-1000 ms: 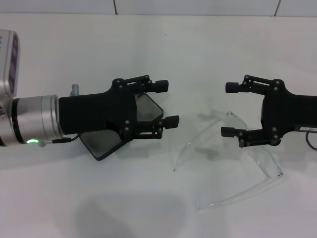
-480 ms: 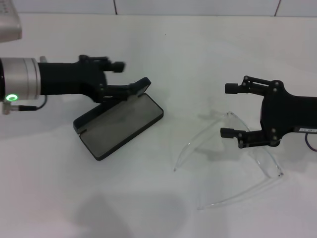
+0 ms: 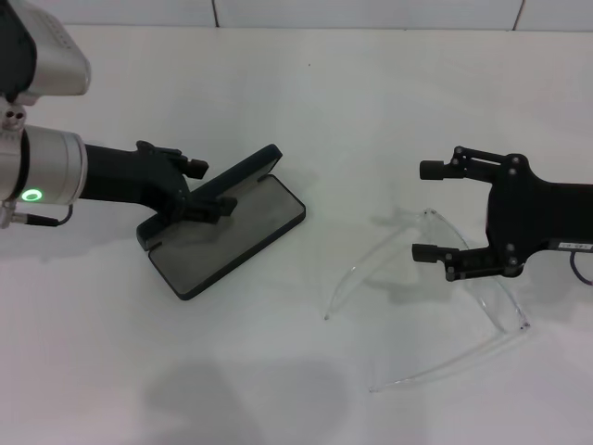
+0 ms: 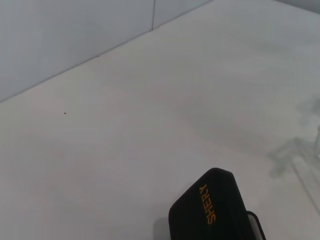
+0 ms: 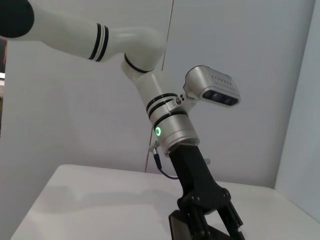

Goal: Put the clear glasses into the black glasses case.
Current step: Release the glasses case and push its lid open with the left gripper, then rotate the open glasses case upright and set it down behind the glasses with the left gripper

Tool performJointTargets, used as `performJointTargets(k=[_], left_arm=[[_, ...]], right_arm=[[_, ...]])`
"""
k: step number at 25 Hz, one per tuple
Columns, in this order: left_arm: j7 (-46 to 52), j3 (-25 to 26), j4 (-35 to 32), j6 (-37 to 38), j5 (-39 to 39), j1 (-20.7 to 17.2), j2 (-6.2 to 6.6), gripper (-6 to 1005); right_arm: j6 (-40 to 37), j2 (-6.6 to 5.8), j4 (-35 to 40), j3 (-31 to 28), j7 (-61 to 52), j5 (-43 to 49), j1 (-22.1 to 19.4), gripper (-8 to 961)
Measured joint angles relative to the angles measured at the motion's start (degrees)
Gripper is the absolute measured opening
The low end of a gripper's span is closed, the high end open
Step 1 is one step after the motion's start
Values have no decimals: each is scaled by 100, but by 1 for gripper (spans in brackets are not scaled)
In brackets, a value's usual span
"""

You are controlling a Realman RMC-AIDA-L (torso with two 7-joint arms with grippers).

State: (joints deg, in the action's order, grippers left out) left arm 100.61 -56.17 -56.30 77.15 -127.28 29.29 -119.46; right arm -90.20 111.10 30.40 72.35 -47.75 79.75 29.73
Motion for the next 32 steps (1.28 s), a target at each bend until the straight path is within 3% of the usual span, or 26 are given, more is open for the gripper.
performJointTargets(k=[3, 9, 21, 25, 28, 32], left_arm=[[54, -6, -15, 1, -5, 17, -2, 738], [130, -67, 0, 3, -34, 67, -6, 564], [95, -506, -339, -3, -73, 257, -9, 388], [-184, -695, -461, -156, -57, 469, -6, 364], [-244, -942, -473, -281, -74, 661, 0, 196], [-230, -1190, -477, -278, -99, 832, 2, 195]], right_arm=[[29, 8, 1, -2, 10, 3, -5, 868], [38, 25, 1, 8, 135, 6, -40, 868], [-12, 33, 0, 37, 235, 28, -43, 860], [-20, 113, -12, 43, 341, 165, -55, 852], [-24, 208, -10, 42, 386, 329, -61, 846], [-1, 268, -7, 20, 421, 452, -125, 839]])
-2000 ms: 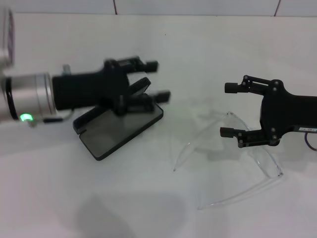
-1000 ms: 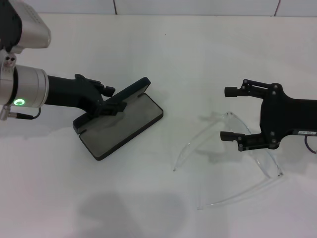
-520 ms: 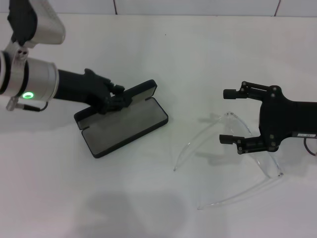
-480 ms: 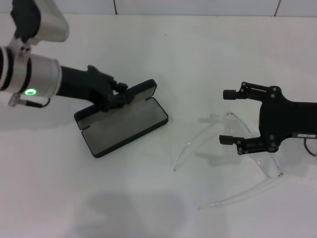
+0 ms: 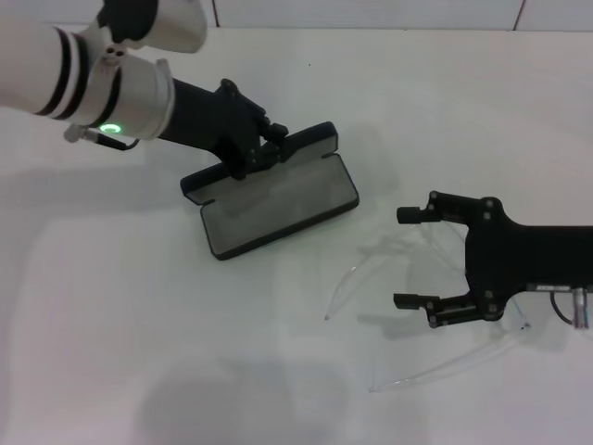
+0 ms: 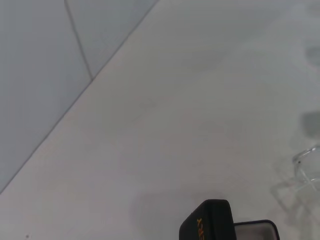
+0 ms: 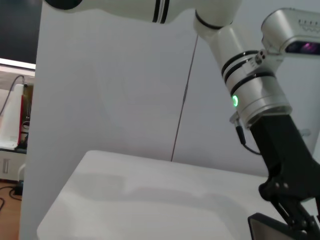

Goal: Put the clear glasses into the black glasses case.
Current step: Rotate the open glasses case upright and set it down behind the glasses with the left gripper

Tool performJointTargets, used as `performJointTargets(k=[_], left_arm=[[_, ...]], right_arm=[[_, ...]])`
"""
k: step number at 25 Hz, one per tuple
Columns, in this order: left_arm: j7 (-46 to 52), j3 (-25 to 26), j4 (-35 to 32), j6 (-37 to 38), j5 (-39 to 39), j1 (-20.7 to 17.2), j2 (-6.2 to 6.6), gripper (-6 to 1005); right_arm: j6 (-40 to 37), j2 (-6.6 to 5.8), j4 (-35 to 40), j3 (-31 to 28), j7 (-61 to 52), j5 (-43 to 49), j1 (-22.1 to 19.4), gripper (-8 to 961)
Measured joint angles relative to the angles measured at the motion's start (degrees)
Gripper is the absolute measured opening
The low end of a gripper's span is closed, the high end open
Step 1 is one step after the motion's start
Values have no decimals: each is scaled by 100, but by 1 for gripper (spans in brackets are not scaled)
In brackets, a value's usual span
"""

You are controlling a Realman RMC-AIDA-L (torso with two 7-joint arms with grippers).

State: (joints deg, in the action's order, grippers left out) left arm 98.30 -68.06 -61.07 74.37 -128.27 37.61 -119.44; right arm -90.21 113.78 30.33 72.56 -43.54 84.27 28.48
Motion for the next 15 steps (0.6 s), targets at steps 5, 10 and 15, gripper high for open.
performJointTargets(k=[5, 10, 15], left_arm=[[-33, -220, -45, -63, -11, 92, 0, 216], [-85, -547, -99, -179, -152, 293, -2, 243], [-101, -1063, -7, -423, -258, 507, -8, 270]], right_arm=[[-26, 11, 1, -20, 99, -25, -102, 830], [-30, 56, 6, -22, 110, -26, -106, 820], [-32, 113, 8, -13, 180, -2, -106, 811]])
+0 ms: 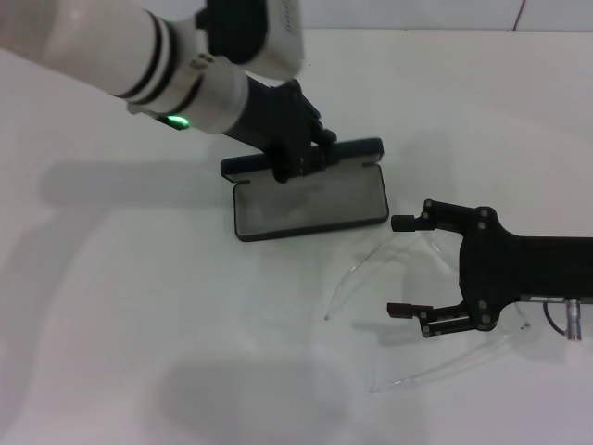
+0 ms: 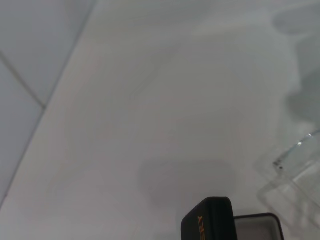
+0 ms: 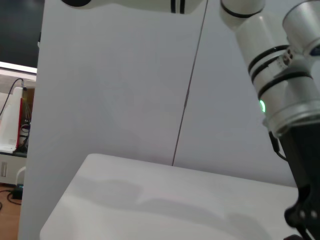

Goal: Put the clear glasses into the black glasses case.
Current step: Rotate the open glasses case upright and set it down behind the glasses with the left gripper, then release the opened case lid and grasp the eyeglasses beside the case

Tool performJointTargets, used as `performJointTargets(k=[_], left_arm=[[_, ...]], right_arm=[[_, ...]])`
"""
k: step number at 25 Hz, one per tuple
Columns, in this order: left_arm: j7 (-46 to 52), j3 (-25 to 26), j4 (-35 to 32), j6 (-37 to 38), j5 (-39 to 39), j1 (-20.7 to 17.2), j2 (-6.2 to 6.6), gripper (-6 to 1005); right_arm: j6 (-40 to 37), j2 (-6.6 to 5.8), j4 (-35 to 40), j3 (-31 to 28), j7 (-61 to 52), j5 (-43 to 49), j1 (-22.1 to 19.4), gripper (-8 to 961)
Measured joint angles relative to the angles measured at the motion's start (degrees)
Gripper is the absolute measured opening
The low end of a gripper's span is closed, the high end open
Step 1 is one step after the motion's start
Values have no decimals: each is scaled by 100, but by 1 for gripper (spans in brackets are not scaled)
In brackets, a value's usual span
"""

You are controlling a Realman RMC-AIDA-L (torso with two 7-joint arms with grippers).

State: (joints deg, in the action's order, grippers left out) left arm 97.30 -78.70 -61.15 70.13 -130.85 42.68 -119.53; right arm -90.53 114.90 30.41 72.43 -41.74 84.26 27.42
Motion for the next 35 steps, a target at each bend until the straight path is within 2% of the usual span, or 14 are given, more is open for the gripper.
performJointTargets(k=[3, 5, 16, 20, 22, 25, 28, 31, 35], left_arm=[[98, -434, 43, -137, -52, 87, -24, 286], [164, -521, 31, -163, -44, 66, -29, 297], [475, -567, -343, -196, 59, -151, -35, 356], [399, -527, -685, -110, 625, -456, -25, 450], [171, -508, -907, -43, 1205, -776, -3, 475], [-418, -417, -1089, 31, 2170, -1347, -2, 483], [-1208, -280, -945, 75, 3116, -1794, -17, 490], [-1721, -125, -531, 114, 3788, -1930, -1, 498], [-1783, 244, -94, 406, 3919, -1846, 8, 522]], right_arm=[[0, 27, -11, -1, 13, 2, -12, 805], [0, 31, -17, -5, 14, 2, -44, 801], [37, 32, 1, -10, -58, -34, -130, 781], [42, 19, 159, -77, -379, -35, -134, 773], [19, -42, 605, -101, -1092, 37, -198, 770], [13, -156, 1935, -230, -3020, 429, -375, 764], [-3, -133, 3304, -403, -4872, 1240, -506, 758], [-13, -42, 4578, -434, -6466, 2387, -502, 753], [-202, 17, 5300, -403, -8302, 3927, -124, 743]])
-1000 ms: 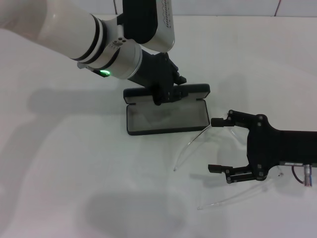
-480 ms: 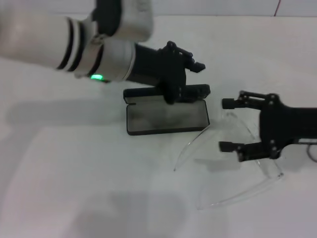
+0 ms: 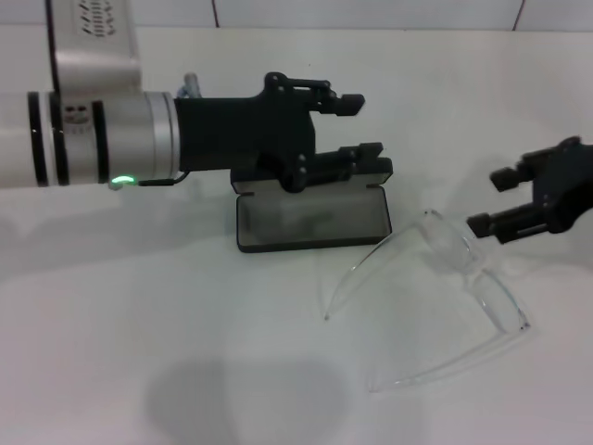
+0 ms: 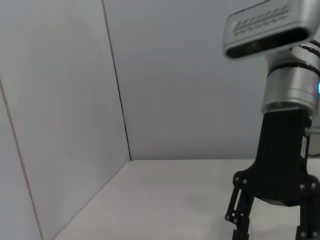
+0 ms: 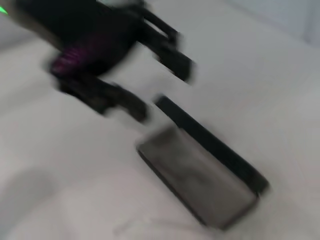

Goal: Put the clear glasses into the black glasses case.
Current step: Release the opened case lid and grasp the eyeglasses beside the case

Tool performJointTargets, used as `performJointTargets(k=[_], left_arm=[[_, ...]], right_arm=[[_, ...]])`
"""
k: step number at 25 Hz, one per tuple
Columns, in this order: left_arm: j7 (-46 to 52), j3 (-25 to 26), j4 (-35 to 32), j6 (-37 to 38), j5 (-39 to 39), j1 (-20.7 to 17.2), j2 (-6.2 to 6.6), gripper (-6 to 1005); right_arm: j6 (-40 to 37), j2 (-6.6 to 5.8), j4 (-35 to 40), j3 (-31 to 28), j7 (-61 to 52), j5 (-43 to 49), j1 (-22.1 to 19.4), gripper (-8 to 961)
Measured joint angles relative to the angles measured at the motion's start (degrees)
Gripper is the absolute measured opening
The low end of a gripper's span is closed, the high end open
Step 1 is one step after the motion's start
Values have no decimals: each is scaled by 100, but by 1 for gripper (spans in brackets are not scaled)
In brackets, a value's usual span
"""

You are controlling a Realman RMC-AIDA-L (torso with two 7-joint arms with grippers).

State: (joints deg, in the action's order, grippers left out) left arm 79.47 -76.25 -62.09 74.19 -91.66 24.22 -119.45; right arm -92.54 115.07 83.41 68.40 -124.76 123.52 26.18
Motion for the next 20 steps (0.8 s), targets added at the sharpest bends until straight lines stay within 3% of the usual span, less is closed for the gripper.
performJointTargets(k=[8, 11, 20], left_arm=[[4, 132, 438, 57, -144, 276, 33, 582], [11, 135, 453, 52, -292, 341, 10, 716], [-119, 126, 582, 39, -381, 395, -12, 717]], right_arm=[[-131, 53, 181, 434, -1086, 1033, 206, 710], [-15, 54, 129, 605, -1238, 1213, 222, 698], [678, 78, -459, 1217, -1251, 1211, 221, 661]])
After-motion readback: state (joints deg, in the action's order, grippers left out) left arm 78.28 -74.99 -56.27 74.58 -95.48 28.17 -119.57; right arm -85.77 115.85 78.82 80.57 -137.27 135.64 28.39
